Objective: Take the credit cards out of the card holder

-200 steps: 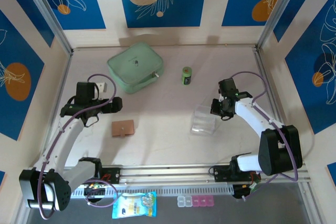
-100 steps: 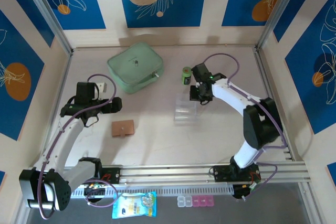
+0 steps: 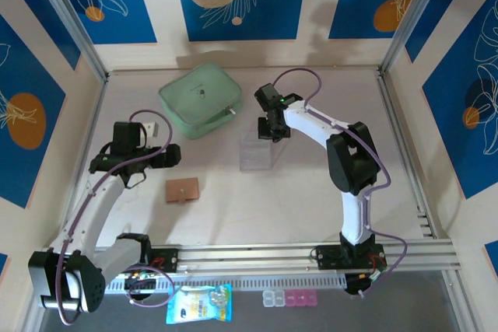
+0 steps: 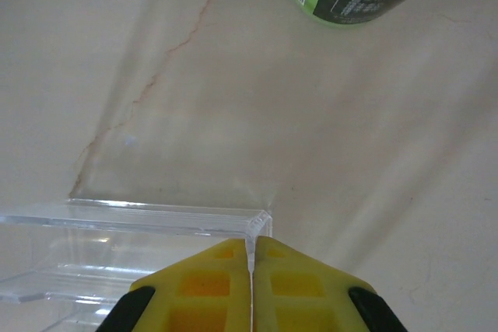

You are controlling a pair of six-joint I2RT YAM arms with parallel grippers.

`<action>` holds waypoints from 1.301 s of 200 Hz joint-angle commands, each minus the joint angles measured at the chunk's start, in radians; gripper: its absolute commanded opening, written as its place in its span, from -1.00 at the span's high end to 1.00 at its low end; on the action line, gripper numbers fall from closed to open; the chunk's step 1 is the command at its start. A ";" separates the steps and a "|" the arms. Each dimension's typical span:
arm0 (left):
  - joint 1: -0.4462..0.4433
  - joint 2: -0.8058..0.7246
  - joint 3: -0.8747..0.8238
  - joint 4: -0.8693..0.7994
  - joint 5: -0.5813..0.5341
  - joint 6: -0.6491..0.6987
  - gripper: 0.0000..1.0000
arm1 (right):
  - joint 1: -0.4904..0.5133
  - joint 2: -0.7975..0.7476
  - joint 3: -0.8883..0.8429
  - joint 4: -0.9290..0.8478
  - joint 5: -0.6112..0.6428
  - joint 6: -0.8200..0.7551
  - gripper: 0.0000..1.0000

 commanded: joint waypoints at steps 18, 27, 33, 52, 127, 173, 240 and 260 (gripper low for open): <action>-0.004 -0.001 -0.010 -0.015 -0.014 0.009 -1.00 | 0.016 0.044 0.058 -0.059 0.013 0.017 0.87; -0.005 0.001 -0.010 -0.013 -0.014 0.008 -0.99 | 0.018 0.049 0.061 -0.062 0.016 0.017 0.86; -0.005 0.002 -0.010 -0.013 -0.013 0.008 -1.00 | 0.018 0.051 0.064 -0.061 0.016 0.020 0.86; -0.005 0.004 -0.010 -0.011 -0.011 0.011 -1.00 | 0.016 0.053 0.068 -0.061 0.019 0.021 0.86; -0.004 0.004 -0.012 -0.015 -0.011 0.016 -0.99 | -0.001 0.090 0.147 -0.068 0.000 0.000 0.85; -0.004 -0.001 -0.016 -0.008 -0.006 0.026 -0.99 | -0.001 0.118 0.189 -0.092 0.009 -0.016 0.79; -0.005 0.042 -0.013 -0.018 0.020 0.015 -1.00 | 0.007 0.062 0.179 -0.096 0.012 -0.023 0.46; -0.007 0.068 -0.008 -0.026 0.051 -0.025 -1.00 | 0.011 0.024 0.169 -0.103 0.014 -0.027 0.26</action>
